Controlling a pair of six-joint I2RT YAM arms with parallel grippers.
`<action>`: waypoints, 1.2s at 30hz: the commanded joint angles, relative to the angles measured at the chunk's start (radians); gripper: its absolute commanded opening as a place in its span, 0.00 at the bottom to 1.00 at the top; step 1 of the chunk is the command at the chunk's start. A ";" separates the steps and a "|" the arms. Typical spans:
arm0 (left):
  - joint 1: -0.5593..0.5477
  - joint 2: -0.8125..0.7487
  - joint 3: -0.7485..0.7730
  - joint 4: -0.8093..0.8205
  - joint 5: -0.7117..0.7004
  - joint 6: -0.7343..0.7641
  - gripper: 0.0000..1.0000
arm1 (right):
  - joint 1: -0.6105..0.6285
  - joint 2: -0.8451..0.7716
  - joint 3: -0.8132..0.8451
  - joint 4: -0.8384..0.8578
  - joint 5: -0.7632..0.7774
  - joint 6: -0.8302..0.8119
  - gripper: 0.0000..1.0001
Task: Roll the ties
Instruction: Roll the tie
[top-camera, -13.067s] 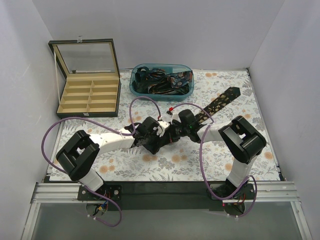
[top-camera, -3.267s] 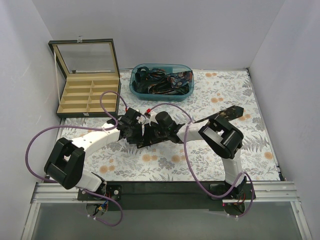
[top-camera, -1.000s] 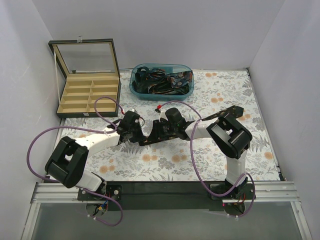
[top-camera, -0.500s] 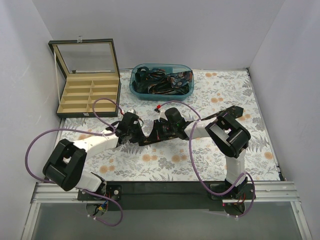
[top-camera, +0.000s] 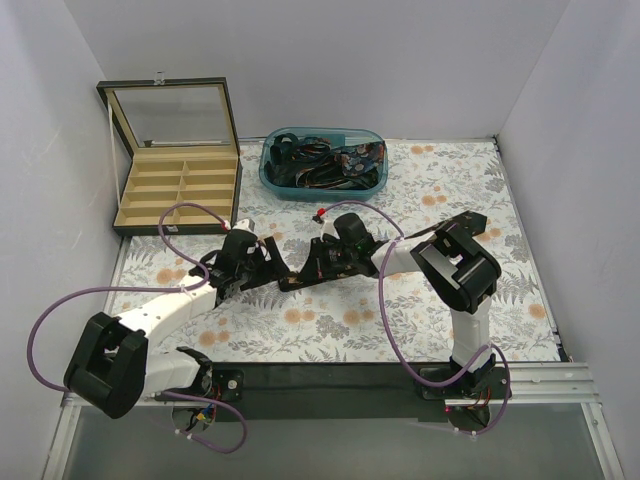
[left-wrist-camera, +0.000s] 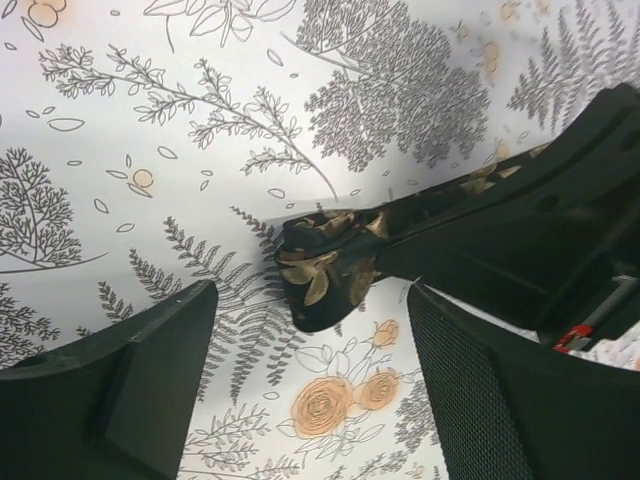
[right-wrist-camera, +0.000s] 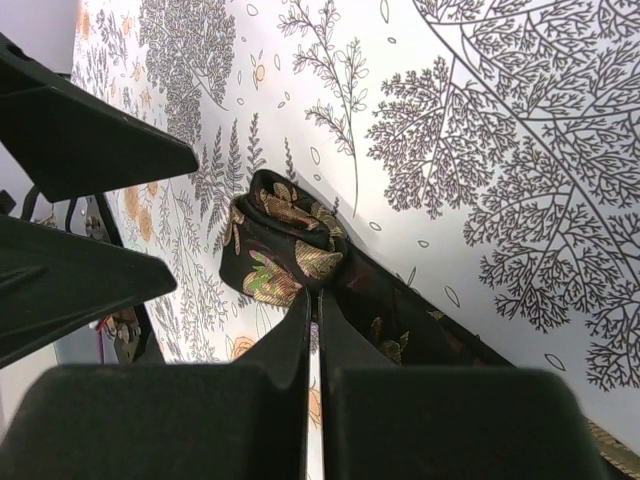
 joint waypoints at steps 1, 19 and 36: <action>0.006 -0.020 -0.004 -0.010 0.000 0.059 0.72 | -0.012 0.017 0.006 0.005 -0.036 -0.018 0.01; 0.006 0.129 0.013 0.075 0.101 -0.007 0.60 | -0.038 0.029 0.012 -0.018 -0.077 -0.036 0.01; 0.006 0.075 0.064 0.009 0.078 0.243 0.79 | -0.042 0.037 0.027 -0.053 -0.085 -0.072 0.01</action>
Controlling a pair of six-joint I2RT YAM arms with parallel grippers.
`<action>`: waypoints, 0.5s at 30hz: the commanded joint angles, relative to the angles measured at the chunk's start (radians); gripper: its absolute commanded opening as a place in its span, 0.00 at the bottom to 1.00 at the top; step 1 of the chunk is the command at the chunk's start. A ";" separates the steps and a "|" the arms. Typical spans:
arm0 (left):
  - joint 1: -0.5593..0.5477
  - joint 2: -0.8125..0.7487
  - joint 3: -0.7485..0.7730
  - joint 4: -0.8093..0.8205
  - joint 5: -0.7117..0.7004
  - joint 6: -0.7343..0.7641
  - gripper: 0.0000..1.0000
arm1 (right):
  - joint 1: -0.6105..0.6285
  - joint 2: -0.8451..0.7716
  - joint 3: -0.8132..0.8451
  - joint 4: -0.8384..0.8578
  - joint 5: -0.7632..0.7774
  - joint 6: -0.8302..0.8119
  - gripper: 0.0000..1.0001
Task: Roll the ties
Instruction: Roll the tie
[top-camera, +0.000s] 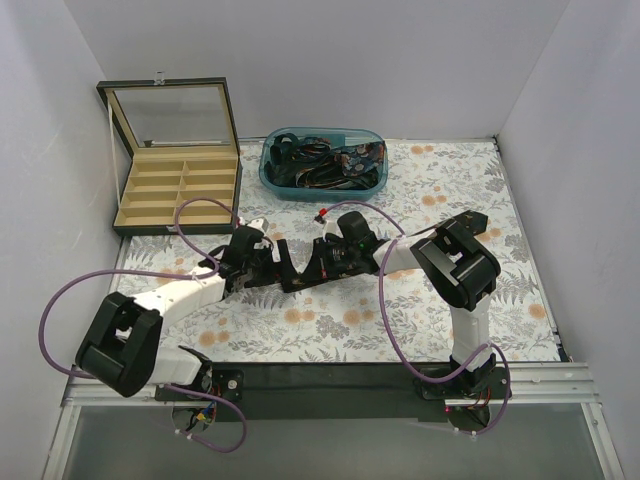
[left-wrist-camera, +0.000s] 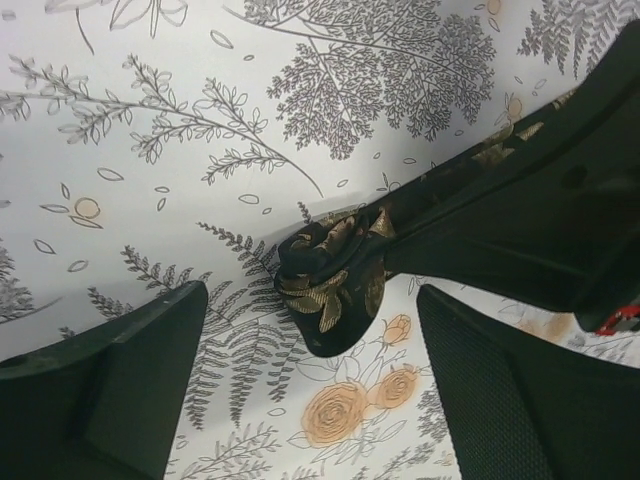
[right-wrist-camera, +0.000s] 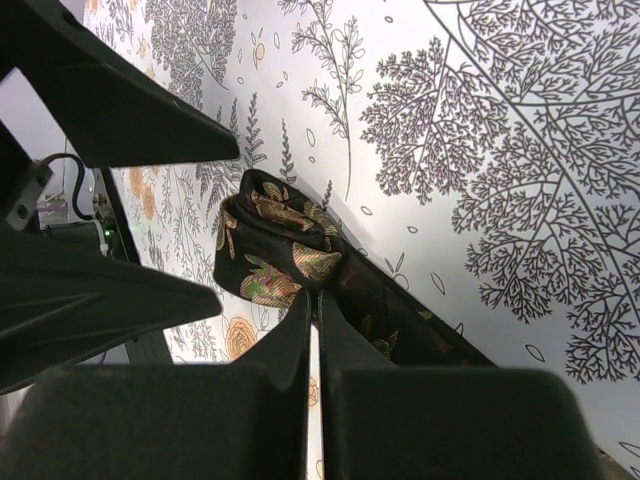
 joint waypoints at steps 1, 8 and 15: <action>0.005 -0.062 0.047 -0.042 -0.005 0.176 0.82 | -0.007 0.016 0.026 -0.053 0.002 -0.049 0.01; -0.006 -0.042 0.106 -0.080 0.097 0.477 0.83 | -0.007 0.015 0.045 -0.082 0.008 -0.077 0.01; -0.058 0.041 0.154 -0.092 0.125 0.725 0.84 | -0.007 0.013 0.052 -0.094 0.005 -0.091 0.01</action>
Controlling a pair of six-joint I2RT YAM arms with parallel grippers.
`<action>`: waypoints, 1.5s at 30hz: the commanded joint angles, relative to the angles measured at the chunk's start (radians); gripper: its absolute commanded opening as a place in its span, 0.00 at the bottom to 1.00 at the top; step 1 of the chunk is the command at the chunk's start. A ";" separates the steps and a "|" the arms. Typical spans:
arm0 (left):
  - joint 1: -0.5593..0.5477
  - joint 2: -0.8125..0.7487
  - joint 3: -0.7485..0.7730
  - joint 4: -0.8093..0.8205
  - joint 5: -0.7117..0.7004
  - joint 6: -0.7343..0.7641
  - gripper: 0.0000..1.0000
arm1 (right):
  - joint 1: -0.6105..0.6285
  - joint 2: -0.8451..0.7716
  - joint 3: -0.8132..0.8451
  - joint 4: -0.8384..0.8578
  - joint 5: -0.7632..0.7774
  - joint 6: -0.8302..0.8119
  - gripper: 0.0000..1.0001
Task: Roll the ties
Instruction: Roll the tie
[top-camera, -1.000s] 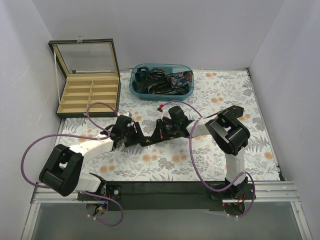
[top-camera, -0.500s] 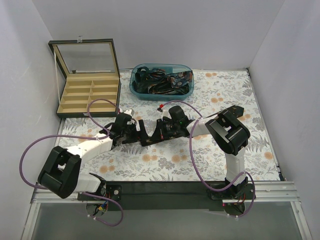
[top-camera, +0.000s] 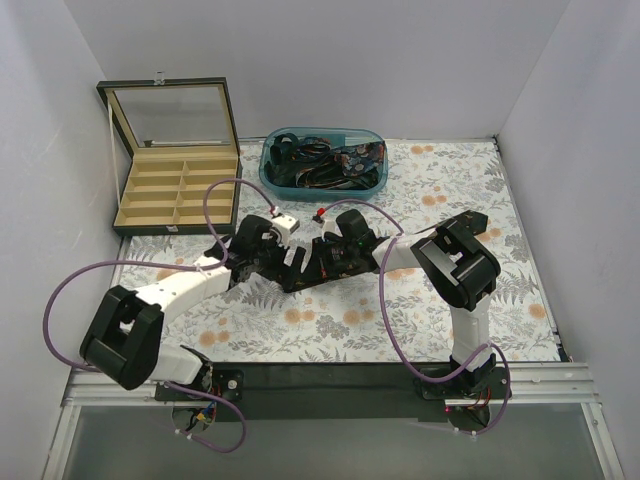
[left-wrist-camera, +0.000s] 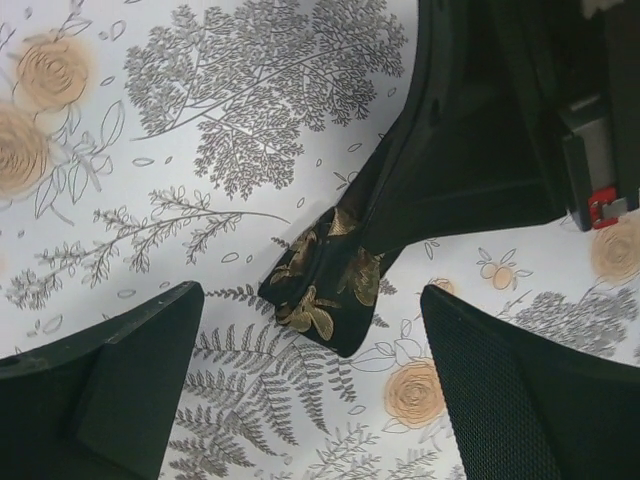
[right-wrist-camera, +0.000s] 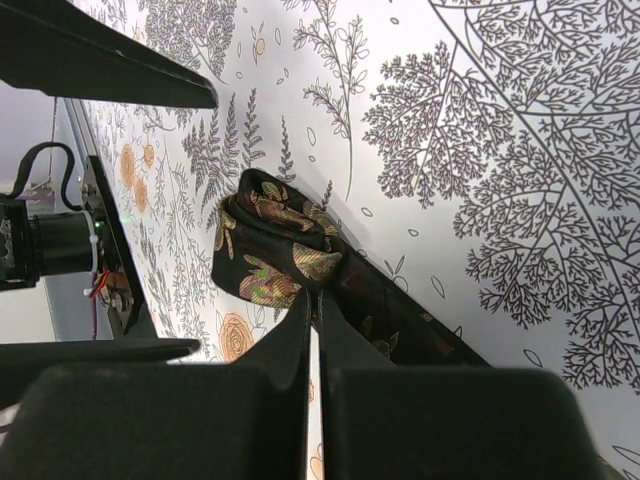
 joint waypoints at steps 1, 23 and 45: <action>-0.034 0.042 0.053 -0.018 0.012 0.208 0.84 | -0.005 0.013 0.026 -0.043 0.011 -0.040 0.01; -0.103 0.176 0.050 -0.078 -0.026 0.320 0.47 | -0.004 -0.005 0.032 -0.052 0.014 -0.052 0.02; -0.113 0.133 0.027 -0.118 0.080 0.329 0.15 | -0.008 -0.067 0.025 -0.049 -0.015 -0.040 0.30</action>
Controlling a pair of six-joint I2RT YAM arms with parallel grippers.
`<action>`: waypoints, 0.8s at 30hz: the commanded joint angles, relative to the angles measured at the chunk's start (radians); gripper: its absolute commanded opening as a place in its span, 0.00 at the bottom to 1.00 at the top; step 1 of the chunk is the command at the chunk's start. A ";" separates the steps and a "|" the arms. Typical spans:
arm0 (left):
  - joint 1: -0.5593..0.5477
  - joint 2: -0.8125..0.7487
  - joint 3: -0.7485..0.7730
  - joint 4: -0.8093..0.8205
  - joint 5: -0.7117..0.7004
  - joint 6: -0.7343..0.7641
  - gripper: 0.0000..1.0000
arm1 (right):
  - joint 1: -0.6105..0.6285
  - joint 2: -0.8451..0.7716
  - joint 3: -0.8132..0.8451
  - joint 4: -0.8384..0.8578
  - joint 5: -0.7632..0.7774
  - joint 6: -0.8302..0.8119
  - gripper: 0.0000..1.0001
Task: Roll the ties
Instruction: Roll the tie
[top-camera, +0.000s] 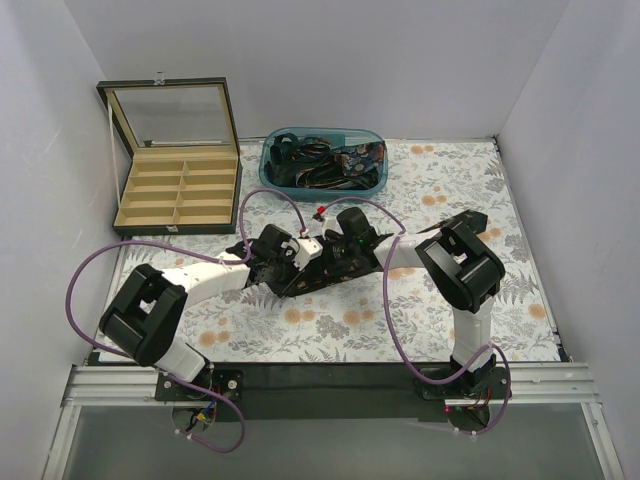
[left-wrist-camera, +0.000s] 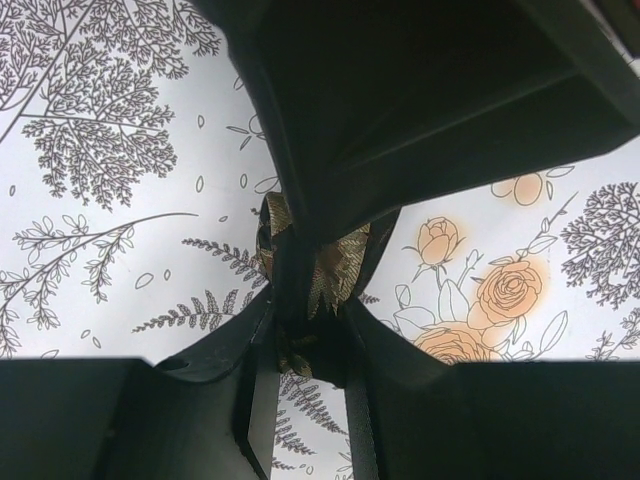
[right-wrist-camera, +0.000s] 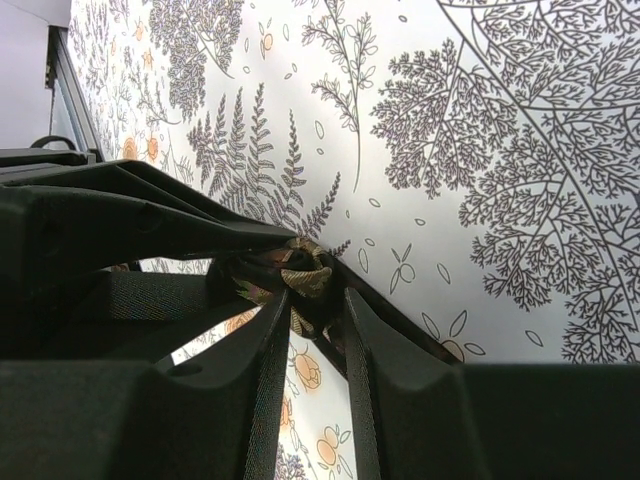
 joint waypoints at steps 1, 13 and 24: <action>-0.009 -0.030 -0.013 -0.032 0.039 0.013 0.16 | -0.005 -0.034 0.014 0.009 -0.012 -0.012 0.30; -0.009 0.035 0.003 -0.032 0.001 -0.007 0.22 | 0.005 -0.029 -0.045 0.059 -0.050 0.025 0.25; -0.011 0.006 -0.004 -0.013 -0.020 -0.054 0.36 | 0.010 -0.012 -0.074 0.094 -0.029 0.054 0.01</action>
